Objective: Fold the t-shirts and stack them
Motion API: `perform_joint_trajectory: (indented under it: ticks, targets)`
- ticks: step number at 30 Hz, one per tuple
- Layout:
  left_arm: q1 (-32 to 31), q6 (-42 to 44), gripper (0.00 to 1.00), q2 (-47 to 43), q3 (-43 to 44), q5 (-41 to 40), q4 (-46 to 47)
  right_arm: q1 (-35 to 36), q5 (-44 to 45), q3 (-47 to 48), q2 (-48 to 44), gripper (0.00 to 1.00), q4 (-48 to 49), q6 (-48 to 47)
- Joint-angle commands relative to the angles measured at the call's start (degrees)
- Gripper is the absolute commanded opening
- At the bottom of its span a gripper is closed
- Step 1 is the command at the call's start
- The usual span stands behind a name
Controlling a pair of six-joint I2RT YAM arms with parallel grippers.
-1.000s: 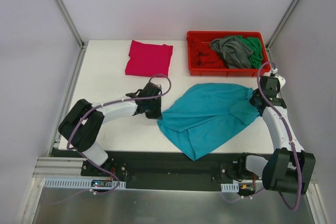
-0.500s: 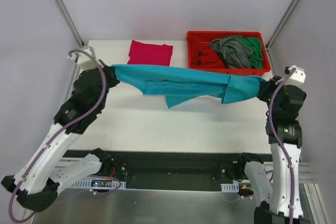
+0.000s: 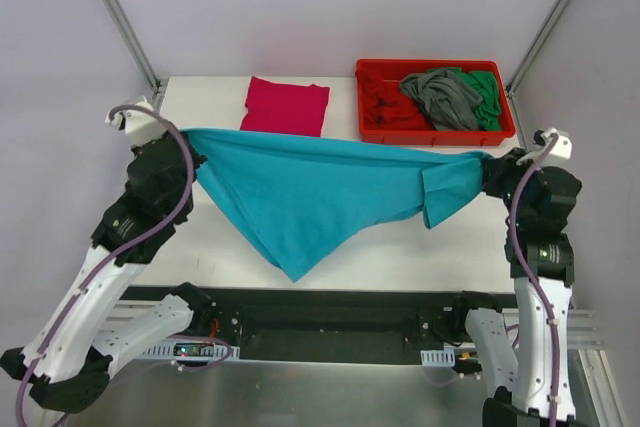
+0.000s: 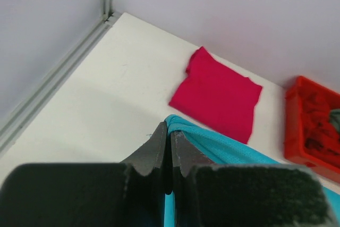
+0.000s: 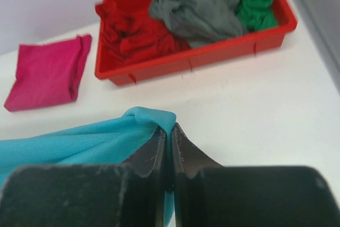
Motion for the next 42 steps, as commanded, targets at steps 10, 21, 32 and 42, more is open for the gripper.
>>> perform_joint_trajectory:
  ticks: [10, 21, 32, 42]
  targets:
    - [20.05, 1.89, 0.00, 38.66, 2.89, 26.49, 6.70, -0.31, -6.71, -9.79, 26.87, 0.12, 6.31, 4.77]
    - [21.02, 3.22, 0.37, 66.56, 24.36, 35.04, 3.01, -0.05, 9.96, -1.00, 44.73, 0.53, 2.36, 5.48]
    - [20.76, -6.95, 0.99, 45.51, 6.65, 40.74, -1.83, 12.76, 13.17, -0.28, 34.99, 0.87, -4.07, 2.05]
    - [8.99, -19.98, 0.93, 20.96, -27.30, 48.04, -1.39, 33.52, 17.72, -5.30, 33.04, 0.79, -2.84, 4.07]
